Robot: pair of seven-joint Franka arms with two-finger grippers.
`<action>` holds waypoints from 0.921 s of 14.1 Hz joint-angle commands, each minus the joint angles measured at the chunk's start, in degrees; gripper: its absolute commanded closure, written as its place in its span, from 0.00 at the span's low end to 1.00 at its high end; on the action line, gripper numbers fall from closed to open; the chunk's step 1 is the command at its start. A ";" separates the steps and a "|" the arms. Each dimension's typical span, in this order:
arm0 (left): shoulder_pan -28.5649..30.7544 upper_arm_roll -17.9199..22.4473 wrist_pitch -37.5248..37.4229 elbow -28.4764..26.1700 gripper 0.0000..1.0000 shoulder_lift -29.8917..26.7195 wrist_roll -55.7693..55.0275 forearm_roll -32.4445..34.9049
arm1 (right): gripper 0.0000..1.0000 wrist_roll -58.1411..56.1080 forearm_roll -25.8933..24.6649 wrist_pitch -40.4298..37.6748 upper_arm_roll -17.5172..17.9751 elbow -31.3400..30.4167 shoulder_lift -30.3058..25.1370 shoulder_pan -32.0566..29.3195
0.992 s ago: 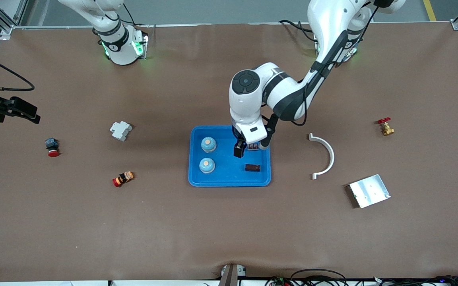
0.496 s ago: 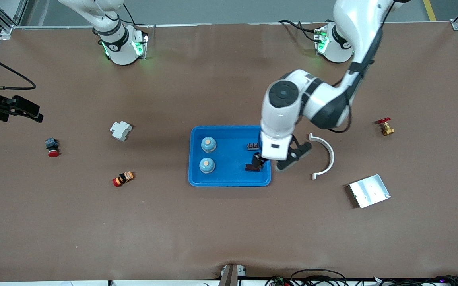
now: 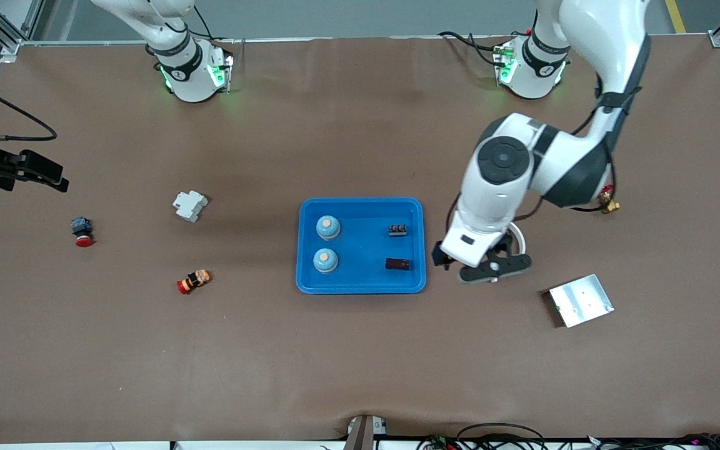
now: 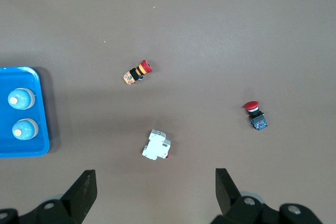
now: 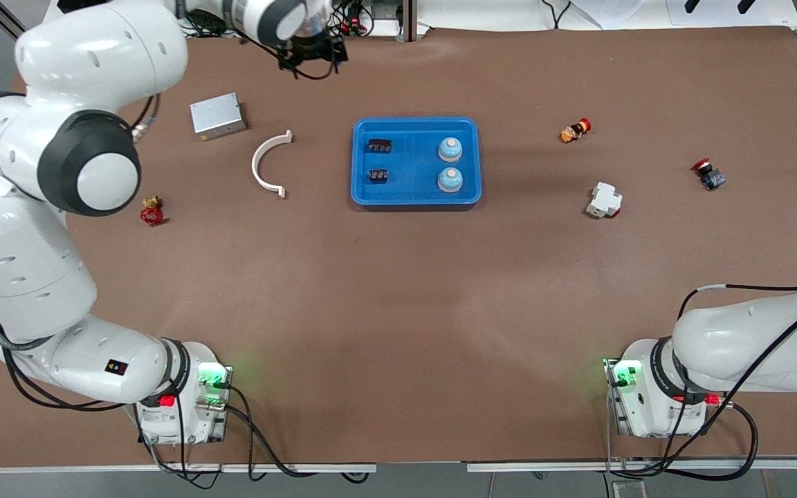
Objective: Place electrolytic capacitor and blue bell in tray
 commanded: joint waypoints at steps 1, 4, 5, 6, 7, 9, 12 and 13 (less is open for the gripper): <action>5.30 -0.97 -1.94 -0.59 0.00 -2.39 8.77 -0.89 | 0.00 -0.98 0.88 -0.70 0.49 0.07 -0.65 -0.78; 9.26 -1.06 -5.35 -0.77 0.00 -4.85 14.48 -0.89 | 0.00 -0.89 0.88 -0.78 0.49 -0.02 -0.65 -0.78; 10.14 -1.06 -7.02 -0.77 0.00 -6.08 16.51 -0.98 | 0.00 -0.89 0.88 -0.78 0.49 -0.02 -0.65 -0.78; 11.72 -1.23 -7.74 -0.77 0.00 -6.70 17.83 -2.19 | 0.00 -0.89 0.88 -0.70 0.49 -0.02 -0.65 -0.78; 12.43 -1.15 -8.18 -0.85 0.00 -7.49 20.02 -4.03 | 0.00 -0.89 0.88 -0.78 0.49 -0.02 -0.65 -0.87; 14.71 -1.06 -10.11 -0.94 0.00 -9.07 25.47 -6.76 | 0.00 -0.80 0.88 -0.70 0.49 -0.02 -0.65 -0.87; 14.20 2.18 -15.37 -0.86 0.00 -13.19 32.06 -11.51 | 0.00 -0.54 0.88 -1.13 0.49 -0.02 -0.74 -0.78; 13.41 3.85 -17.39 -1.03 0.00 -14.86 34.34 -12.57 | 0.00 -0.97 0.79 -1.22 0.49 -0.02 -0.74 -0.78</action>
